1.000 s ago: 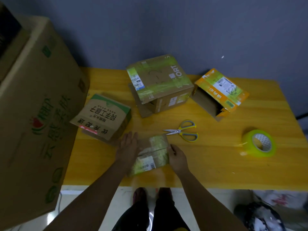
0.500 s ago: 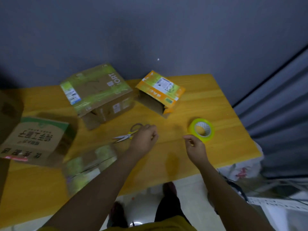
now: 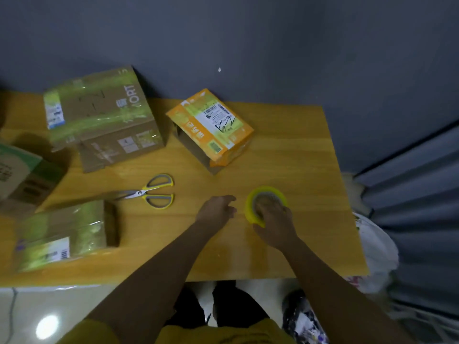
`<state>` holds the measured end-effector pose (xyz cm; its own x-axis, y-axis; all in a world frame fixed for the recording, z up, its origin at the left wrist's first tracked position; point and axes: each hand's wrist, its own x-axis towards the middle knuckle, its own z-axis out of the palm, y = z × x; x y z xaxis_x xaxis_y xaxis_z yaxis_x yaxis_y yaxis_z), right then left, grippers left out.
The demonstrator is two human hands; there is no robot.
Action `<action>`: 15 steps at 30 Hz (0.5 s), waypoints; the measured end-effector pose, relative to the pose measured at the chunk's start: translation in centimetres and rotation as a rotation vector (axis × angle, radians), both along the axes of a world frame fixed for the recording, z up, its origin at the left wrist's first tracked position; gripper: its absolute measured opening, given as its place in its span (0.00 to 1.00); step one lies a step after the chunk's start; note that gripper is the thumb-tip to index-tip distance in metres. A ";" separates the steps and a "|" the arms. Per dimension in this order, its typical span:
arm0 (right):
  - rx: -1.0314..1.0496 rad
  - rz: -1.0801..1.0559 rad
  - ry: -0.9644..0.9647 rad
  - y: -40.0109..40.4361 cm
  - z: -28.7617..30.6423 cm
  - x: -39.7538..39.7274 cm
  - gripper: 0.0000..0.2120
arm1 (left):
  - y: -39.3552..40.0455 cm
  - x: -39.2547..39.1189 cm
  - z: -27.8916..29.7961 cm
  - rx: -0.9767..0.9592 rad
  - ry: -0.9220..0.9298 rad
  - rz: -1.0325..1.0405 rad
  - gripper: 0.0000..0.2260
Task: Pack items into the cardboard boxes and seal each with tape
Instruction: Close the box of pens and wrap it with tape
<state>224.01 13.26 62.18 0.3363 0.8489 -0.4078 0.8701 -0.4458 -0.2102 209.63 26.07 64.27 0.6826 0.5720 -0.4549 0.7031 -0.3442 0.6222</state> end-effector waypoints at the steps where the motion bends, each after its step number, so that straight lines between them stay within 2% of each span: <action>1: -0.043 0.037 -0.024 0.0 -0.3 0.3 0.26 | -0.3 0.3 -0.3 0.016 0.032 0.012 0.16; 3: -0.095 0.111 -0.083 -0.1 -0.8 0.7 0.27 | -0.7 0.8 -0.8 0.103 0.118 -0.003 0.09; 5: -0.133 0.173 -0.131 -0.2 -1.4 1.1 0.25 | -0.8 1.2 -1.6 0.157 0.147 0.010 0.10; 7: -0.158 0.215 -0.142 -0.2 -1.7 1.5 0.22 | -0.6 1.4 -2.8 0.118 0.132 0.003 0.07; 10: -0.161 0.229 -0.110 -0.4 -1.9 1.7 0.20 | -0.5 1.8 -4.5 0.080 0.178 -0.056 0.25; 12: -0.133 0.216 -0.097 -0.4 -1.7 1.8 0.20 | -0.6 2.6 -5.3 0.062 0.163 -0.087 0.28; 15: -0.098 0.176 -0.065 -0.6 -1.1 2.1 0.22 | -0.9 3.7 -6.1 -0.045 0.035 -0.025 0.17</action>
